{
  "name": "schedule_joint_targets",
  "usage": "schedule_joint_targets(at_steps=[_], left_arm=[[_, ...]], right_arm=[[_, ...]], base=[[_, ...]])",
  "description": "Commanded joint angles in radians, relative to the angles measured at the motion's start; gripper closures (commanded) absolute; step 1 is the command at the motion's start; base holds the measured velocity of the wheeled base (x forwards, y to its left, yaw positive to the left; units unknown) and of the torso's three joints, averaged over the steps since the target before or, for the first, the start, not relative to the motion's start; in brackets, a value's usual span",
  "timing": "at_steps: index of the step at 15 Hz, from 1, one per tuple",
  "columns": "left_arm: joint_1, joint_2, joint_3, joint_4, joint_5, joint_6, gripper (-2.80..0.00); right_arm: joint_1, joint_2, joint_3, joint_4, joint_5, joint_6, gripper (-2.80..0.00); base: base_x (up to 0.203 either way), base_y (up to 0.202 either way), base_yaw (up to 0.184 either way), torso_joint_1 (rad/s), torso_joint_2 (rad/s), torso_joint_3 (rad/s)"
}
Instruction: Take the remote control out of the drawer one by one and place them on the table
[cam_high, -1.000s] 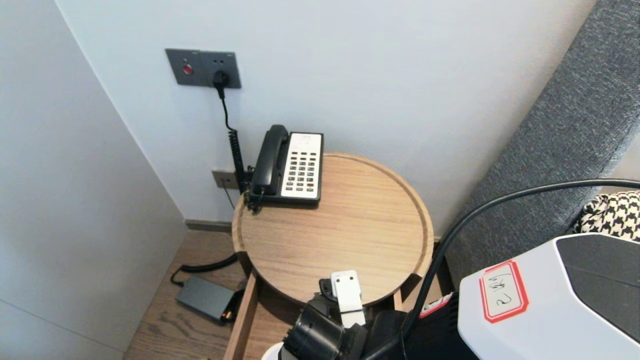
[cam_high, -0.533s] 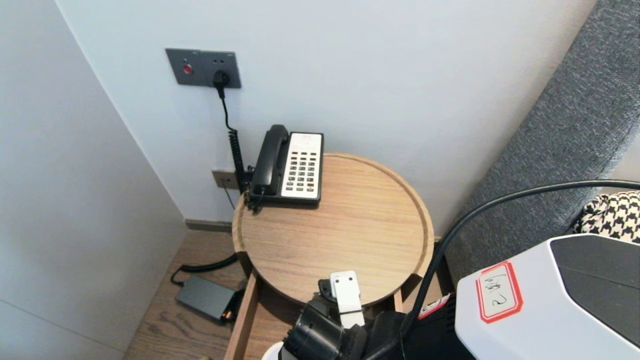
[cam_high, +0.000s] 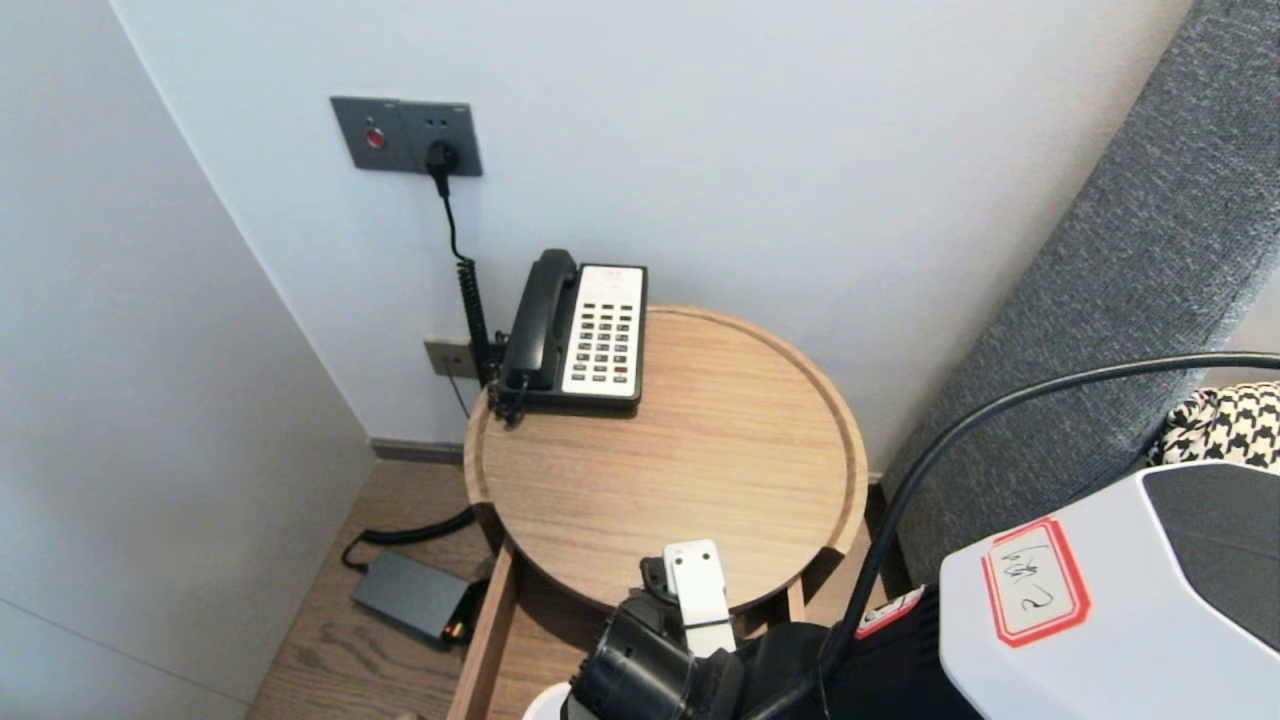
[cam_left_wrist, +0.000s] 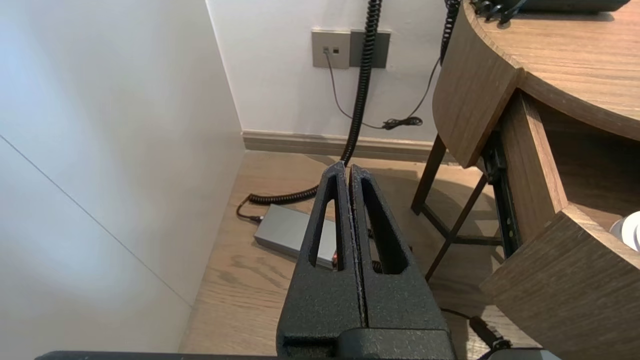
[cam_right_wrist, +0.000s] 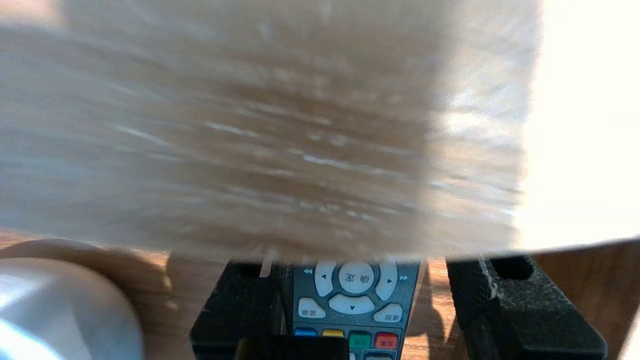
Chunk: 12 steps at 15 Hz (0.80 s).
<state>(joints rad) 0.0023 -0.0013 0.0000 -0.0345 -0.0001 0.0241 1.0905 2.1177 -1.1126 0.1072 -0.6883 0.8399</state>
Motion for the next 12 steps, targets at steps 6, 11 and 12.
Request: schedule_joint_targets(at_steps=[6, 11, 12], left_arm=[[0.001, 0.000, 0.009, -0.001, 0.000, 0.000, 0.00], [0.001, 0.000, 0.011, -0.001, 0.000, 0.000, 0.00], [0.001, 0.000, 0.009, -0.001, 0.000, 0.000, 0.00]], right_arm=[[0.026, -0.020, -0.018, -0.006, 0.026, -0.060, 0.00], [0.053, -0.010, -0.068, -0.009, 0.072, -0.158, 0.00], [0.056, -0.010, -0.075, -0.009, 0.087, -0.182, 0.00]], base=[[0.000, 0.000, 0.000, 0.000, 0.00, 0.000], [0.000, 0.000, 0.000, 0.000, 0.00, 0.000], [0.000, 0.000, 0.000, 0.000, 0.00, 0.000]])
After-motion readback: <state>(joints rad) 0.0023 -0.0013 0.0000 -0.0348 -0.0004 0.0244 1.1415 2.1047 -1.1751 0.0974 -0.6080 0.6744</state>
